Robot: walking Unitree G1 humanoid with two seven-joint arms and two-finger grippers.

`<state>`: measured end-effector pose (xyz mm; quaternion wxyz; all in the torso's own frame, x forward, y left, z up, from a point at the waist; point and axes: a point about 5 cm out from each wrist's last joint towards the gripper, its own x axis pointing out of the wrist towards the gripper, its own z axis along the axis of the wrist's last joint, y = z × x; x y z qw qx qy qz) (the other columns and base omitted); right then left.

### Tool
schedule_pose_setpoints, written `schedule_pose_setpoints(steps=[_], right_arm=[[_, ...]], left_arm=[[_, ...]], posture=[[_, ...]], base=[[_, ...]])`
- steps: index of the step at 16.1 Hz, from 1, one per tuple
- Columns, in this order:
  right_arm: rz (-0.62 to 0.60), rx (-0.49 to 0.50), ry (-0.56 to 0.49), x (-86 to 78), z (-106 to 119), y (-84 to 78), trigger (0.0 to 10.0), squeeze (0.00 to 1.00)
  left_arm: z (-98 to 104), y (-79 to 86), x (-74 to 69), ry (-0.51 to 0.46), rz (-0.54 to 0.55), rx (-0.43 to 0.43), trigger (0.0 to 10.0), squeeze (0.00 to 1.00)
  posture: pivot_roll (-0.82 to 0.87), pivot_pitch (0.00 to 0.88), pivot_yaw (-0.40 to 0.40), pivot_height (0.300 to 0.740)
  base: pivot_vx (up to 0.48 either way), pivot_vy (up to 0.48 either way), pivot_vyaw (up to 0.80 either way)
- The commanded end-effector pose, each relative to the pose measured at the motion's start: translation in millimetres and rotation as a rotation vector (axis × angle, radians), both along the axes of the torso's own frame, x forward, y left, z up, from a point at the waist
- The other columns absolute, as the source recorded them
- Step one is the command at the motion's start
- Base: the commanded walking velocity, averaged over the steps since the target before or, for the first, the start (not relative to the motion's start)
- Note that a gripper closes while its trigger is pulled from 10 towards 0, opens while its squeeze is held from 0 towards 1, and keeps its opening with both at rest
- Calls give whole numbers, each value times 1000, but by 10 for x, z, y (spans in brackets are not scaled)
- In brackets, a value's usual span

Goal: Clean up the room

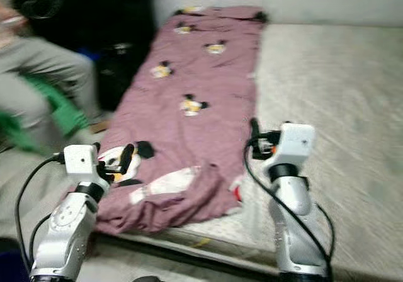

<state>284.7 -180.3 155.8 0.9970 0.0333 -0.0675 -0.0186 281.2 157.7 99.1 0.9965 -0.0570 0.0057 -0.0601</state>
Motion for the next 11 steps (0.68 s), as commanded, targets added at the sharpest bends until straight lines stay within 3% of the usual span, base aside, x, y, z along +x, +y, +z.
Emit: schedule_pose_setpoints(steps=[1, 6, 11], right_arm=[[25, 2, 11, 8, -38, 58, 10000, 0], [36, -5, 9, 17, -53, 72, 10000, 0], [79, 1, 3, 19, -53, 110, 10000, 0]], left_arm=[[0, 35, -28, 7, 7, 8, 10000, 0], [3, -18, -16, 7, -5, 5, 10000, 0], [-3, -26, -18, 10, -4, 8, 10000, 0]], posture=[[-34, 84, 97, 740], [-36, 87, 93, 740], [-38, 96, 94, 740]], base=[[0, 307, -800], [0, 373, -800], [0, 371, -84]])
